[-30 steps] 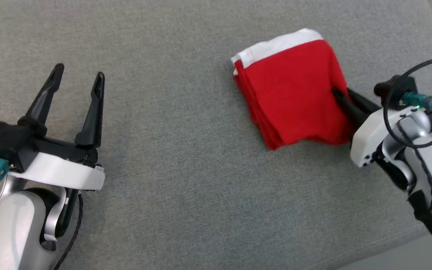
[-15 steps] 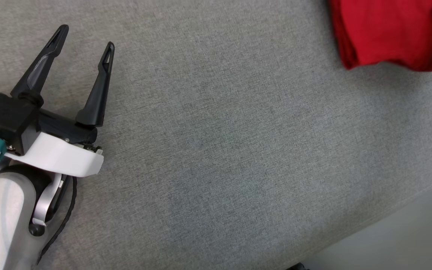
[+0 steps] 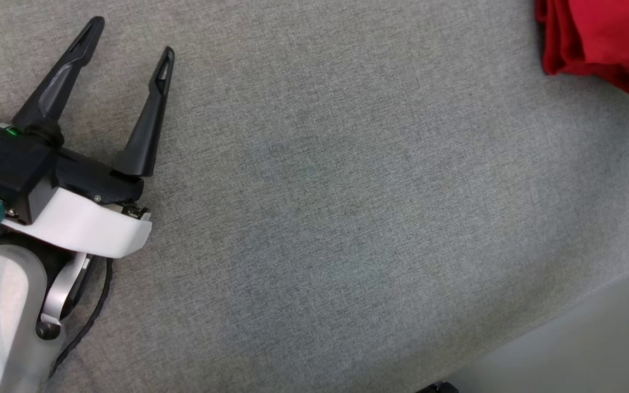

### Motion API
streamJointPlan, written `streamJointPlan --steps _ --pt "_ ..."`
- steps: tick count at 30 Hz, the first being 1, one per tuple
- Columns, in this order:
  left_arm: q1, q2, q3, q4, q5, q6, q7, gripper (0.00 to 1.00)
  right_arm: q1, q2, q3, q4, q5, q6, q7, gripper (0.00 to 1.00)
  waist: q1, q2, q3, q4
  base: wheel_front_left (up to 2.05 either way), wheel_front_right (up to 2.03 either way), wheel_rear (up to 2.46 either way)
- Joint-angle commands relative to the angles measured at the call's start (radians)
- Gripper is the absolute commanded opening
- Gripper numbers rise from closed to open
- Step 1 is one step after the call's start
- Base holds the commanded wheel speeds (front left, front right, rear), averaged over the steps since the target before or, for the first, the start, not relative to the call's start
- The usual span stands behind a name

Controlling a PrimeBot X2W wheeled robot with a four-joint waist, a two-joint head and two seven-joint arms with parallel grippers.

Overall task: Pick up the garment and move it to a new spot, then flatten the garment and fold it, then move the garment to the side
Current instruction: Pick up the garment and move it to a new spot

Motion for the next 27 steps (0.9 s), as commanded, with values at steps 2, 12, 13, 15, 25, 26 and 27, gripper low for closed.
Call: streamJointPlan --steps 2,12,13,15,25,26,27 --pt "-0.018 0.011 -0.001 0.008 -0.001 -0.001 0.006 1.0 -0.023 -0.005 -0.024 0.037 -0.028 0.0 -0.02 0.0 0.0 0.0 0.004 0.004 0.0 0.0 0.0" --pt "-0.021 0.006 -0.011 0.02 -0.006 0.0 -0.012 1.0 -0.062 0.031 -0.138 0.109 -0.155 0.0 -0.12 0.32 0.0 0.0 0.006 0.031 0.0 0.0 0.0" --pt "-0.019 0.005 -0.01 0.022 -0.007 0.002 -0.016 1.0 -0.063 0.036 -0.153 0.112 -0.164 0.0 -0.125 0.6 0.0 0.0 0.005 0.032 0.0 0.0 0.0" --pt "-0.013 0.005 -0.008 0.025 -0.009 0.005 -0.019 1.0 -0.055 0.049 -0.183 0.122 -0.184 0.0 -0.133 1.0 0.0 0.0 -0.001 0.033 0.0 0.0 0.0" --pt "0.006 -0.029 -0.015 0.071 -0.031 0.014 -0.072 1.0 0.031 0.106 -0.383 0.045 -0.193 0.0 -0.152 1.0 0.0 0.0 -0.072 0.056 0.0 0.0 0.0" --pt "0.009 -0.034 -0.014 0.081 -0.037 0.016 -0.08 1.0 0.056 0.109 -0.418 0.024 -0.188 0.0 -0.15 1.0 0.0 0.0 -0.086 0.063 0.0 0.0 0.0" --pt "0.016 -0.042 -0.013 0.089 -0.039 0.019 -0.088 1.0 0.085 0.127 -0.445 -0.001 -0.177 0.0 -0.151 1.0 0.0 0.0 -0.099 0.069 0.0 0.0 0.0"
